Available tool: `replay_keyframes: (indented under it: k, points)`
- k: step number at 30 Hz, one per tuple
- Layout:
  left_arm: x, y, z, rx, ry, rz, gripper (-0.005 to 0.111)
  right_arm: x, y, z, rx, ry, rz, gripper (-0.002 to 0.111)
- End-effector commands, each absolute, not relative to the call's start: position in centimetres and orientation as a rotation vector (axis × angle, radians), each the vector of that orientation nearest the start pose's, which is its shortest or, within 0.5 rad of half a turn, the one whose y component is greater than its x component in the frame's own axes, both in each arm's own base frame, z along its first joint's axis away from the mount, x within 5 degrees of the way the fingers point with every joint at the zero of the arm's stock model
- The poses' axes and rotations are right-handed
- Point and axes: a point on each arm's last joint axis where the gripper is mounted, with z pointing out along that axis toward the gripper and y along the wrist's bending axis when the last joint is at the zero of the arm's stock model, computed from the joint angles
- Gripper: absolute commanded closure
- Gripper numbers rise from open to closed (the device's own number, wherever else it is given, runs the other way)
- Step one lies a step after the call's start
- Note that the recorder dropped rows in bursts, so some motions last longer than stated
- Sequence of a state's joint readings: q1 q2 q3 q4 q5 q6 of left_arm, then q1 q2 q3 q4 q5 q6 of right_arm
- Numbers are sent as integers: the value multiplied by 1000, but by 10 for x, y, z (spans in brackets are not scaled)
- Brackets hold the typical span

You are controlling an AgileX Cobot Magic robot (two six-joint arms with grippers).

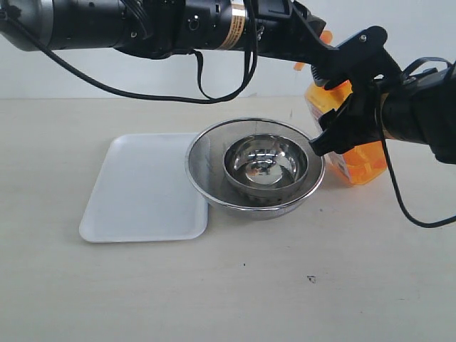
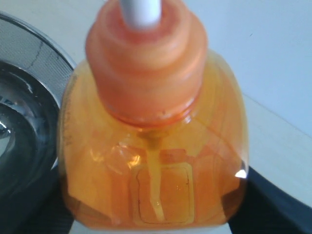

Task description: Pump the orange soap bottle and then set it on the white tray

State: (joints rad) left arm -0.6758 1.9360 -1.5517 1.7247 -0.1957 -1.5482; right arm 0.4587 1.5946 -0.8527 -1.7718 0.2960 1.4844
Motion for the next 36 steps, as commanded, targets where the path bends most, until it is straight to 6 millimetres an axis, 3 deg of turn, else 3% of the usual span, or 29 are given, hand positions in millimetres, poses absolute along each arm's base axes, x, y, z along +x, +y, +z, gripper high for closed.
replay_keyframes:
  k: [1, 10, 16, 22, 27, 36]
  points:
    - [354, -312, 264, 973, 1746, -526, 102, 305, 129, 214, -631, 2092, -114, 108]
    - [354, -310, 270, 958, 1736, -513, 102, 305, 129, 214, -631, 2092, -114, 108]
    - [343, -300, 312, 928, 1644, -496, 102, 305, 129, 214, -630, 2091, -117, 108]
    - [324, -281, 368, 894, 1503, -437, 102, 305, 128, 214, -643, 2085, -136, 108]
    - [306, -256, 396, 837, 1452, -353, 102, 306, 126, 215, -635, 2082, -160, 108]
    - [272, -184, 386, 614, 1551, 19, 102, 306, 119, 225, -626, 2036, -267, 108]
